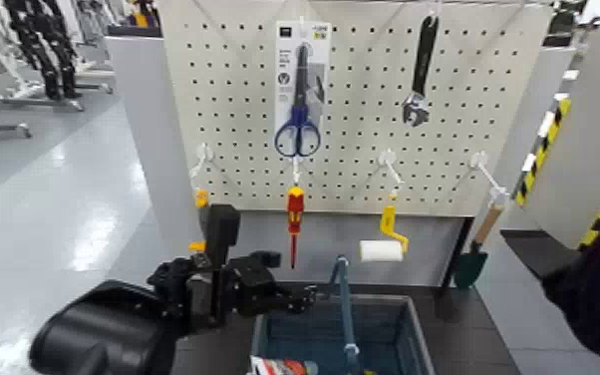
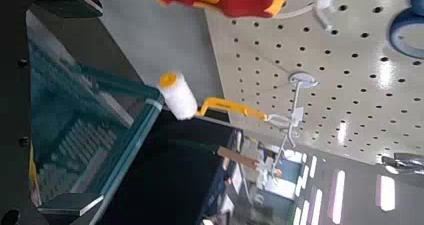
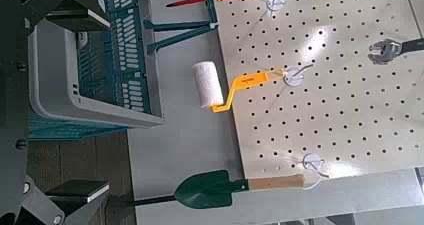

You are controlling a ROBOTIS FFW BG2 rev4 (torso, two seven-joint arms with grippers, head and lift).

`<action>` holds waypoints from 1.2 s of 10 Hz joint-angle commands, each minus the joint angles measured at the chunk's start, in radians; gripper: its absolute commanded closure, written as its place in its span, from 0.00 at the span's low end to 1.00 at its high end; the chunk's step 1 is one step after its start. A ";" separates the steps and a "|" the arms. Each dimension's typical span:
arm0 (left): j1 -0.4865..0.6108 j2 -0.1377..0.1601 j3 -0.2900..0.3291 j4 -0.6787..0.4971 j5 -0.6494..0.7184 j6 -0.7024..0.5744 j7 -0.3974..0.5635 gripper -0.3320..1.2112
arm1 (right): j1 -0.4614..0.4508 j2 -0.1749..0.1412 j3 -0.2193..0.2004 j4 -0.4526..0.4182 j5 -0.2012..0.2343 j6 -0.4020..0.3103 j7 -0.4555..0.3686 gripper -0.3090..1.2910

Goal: Put the red glue tube into the crate.

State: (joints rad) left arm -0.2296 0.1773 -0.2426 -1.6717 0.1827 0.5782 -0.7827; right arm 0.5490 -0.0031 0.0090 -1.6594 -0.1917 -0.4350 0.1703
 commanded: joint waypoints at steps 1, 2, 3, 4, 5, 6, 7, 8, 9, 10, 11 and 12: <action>0.118 0.001 0.057 -0.135 -0.120 -0.069 0.111 0.23 | 0.002 0.115 0.000 0.000 0.000 -0.001 0.000 0.30; 0.187 0.001 0.075 -0.184 -0.129 -0.120 0.209 0.23 | 0.002 0.115 -0.001 0.000 0.000 -0.002 0.000 0.30; 0.251 0.001 0.091 -0.224 -0.146 -0.158 0.289 0.23 | 0.003 0.117 -0.004 0.000 0.000 -0.007 0.000 0.30; 0.325 0.008 0.092 -0.258 -0.167 -0.216 0.382 0.23 | 0.003 0.117 -0.006 0.001 0.000 -0.011 0.000 0.30; 0.406 0.019 0.092 -0.286 -0.169 -0.278 0.484 0.23 | 0.005 0.117 -0.009 0.001 0.000 -0.014 -0.002 0.30; 0.486 0.030 0.086 -0.287 -0.161 -0.379 0.602 0.23 | 0.006 0.118 -0.011 0.001 0.000 -0.016 -0.002 0.30; 0.552 0.033 0.088 -0.289 -0.167 -0.449 0.677 0.23 | 0.008 0.120 -0.014 0.001 0.000 -0.019 -0.002 0.30; 0.610 0.039 0.088 -0.281 -0.180 -0.557 0.786 0.23 | 0.011 0.121 -0.015 0.001 0.000 -0.024 -0.005 0.30; 0.661 0.045 0.089 -0.281 -0.186 -0.598 0.861 0.23 | 0.014 0.123 -0.015 0.001 0.000 -0.025 -0.008 0.30; 0.708 0.053 0.098 -0.264 -0.195 -0.667 0.924 0.23 | 0.017 0.123 -0.015 0.001 0.000 -0.036 -0.014 0.30; 0.737 0.062 0.082 -0.243 -0.197 -0.744 1.010 0.23 | 0.022 0.124 -0.014 0.001 0.000 -0.039 -0.028 0.30; 0.745 0.064 0.077 -0.238 -0.201 -0.759 1.034 0.26 | 0.026 0.124 -0.014 0.001 0.002 -0.048 -0.038 0.30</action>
State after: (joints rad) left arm 0.5085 0.2392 -0.1623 -1.9139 -0.0176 -0.1677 0.2503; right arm 0.5728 -0.0031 -0.0051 -1.6582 -0.1910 -0.4793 0.1322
